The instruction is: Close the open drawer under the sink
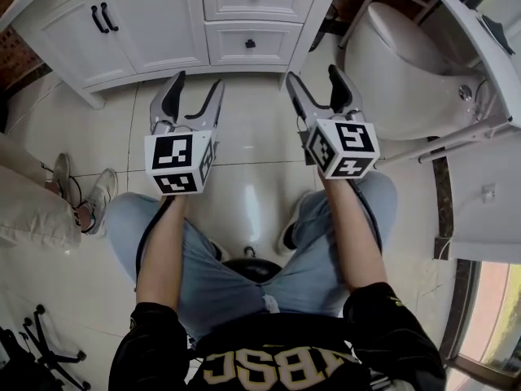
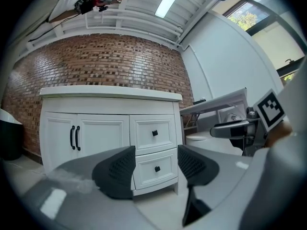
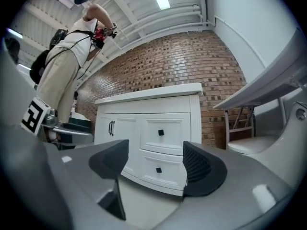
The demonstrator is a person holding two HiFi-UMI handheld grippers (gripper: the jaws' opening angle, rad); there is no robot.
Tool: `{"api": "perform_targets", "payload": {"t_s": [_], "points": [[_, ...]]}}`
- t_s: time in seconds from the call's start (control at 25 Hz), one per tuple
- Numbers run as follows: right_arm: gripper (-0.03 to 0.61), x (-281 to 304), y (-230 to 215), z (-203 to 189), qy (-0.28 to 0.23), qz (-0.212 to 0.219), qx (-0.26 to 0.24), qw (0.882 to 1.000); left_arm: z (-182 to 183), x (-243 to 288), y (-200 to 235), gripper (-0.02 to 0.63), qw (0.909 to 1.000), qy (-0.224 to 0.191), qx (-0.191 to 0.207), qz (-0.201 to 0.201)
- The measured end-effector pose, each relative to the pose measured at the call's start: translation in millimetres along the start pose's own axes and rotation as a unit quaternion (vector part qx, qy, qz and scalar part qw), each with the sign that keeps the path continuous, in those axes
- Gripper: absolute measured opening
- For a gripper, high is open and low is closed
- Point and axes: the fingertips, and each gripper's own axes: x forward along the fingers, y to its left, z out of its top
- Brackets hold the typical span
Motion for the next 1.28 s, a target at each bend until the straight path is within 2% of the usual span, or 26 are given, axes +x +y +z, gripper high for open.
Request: {"api": "perform_targets", "payload": {"t_s": [0.08,0.16,0.2,0.44,1.28], "points": [[0.348,-1.9,18.9,2.5,-0.007,0.008,-0.045,0.999,-3.0,-0.8,1.9,0.276,1.0,0.004,0.003,0.005],[0.348,-2.7,27.1,1.0,-0.005,-0.004,-0.096,0.995,-6.6,-1.6,4.6,0.276,0.9999,0.007,-0.002,0.013],[0.348,-2.6,26.0,-1.2,-0.001,-0.015,-0.105,0.994,-7.2,-1.7,5.5,0.276,0.9998,0.007,-0.005,0.016],[0.322,-3.3,3.4,-7.0,0.012,-0.045,-0.034,0.998,-1.9,-0.7,4.3,0.276,0.9998,-0.003,-0.005,0.02],[0.322,0.5,5.1,-17.1,0.021,-0.039,-0.015,0.999,1.6,3.4,-0.3,0.276,0.9998,-0.01,-0.004,0.014]]}}
